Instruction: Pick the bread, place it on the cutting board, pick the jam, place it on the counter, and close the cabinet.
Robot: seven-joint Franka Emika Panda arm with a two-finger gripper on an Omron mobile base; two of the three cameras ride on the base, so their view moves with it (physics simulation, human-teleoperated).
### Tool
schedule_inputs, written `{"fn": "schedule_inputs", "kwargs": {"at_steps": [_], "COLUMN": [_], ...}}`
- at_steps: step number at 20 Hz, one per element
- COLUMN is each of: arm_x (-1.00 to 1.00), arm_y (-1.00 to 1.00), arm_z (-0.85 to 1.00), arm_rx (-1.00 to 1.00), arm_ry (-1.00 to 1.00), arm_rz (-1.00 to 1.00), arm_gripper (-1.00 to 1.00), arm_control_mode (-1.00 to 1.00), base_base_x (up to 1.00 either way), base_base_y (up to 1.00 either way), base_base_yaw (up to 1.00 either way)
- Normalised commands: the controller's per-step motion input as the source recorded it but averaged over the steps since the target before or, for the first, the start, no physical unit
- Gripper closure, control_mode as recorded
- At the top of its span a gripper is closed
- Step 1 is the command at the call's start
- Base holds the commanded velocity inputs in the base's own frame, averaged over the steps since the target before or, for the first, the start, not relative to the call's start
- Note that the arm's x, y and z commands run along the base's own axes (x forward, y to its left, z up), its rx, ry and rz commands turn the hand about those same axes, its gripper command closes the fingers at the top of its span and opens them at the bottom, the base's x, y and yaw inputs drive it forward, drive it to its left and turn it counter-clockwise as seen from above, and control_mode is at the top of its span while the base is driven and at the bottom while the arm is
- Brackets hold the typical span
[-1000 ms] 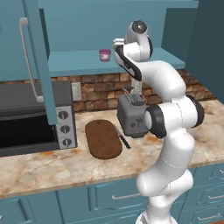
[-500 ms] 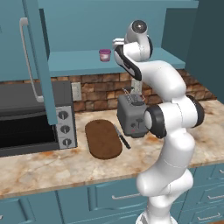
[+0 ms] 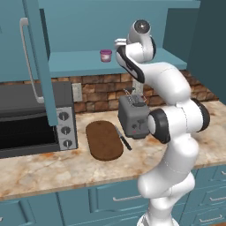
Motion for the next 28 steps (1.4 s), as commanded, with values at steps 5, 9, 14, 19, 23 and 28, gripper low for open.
{"fn": "schedule_inputs", "kwargs": {"at_steps": [5,9,14,19,23,28], "arm_x": [-0.23,-0.29,-0.31,-0.36,-0.34,-0.38], "arm_y": [0.0,0.0,0.0,0.0,0.0,-0.03], "arm_z": [0.0,0.0,0.0,0.0,0.0,0.0], "arm_rx": [0.0,0.0,0.0,0.0,0.0,0.0], "arm_ry": [-0.02,-0.03,-0.03,-0.02,0.0,0.0], "arm_rz": [0.0,0.0,0.0,0.0,0.0,0.01], "arm_gripper": [1.0,1.0,1.0,1.0,1.0,1.0], "arm_control_mode": [-1.0,-1.0,-1.0,-1.0,-1.0,-1.0], "base_base_x": [0.0,0.0,0.0,0.0,0.0,0.0], "base_base_y": [0.0,0.0,0.0,0.0,0.0,0.0], "base_base_yaw": [0.0,0.0,0.0,0.0,0.0,0.0]}}
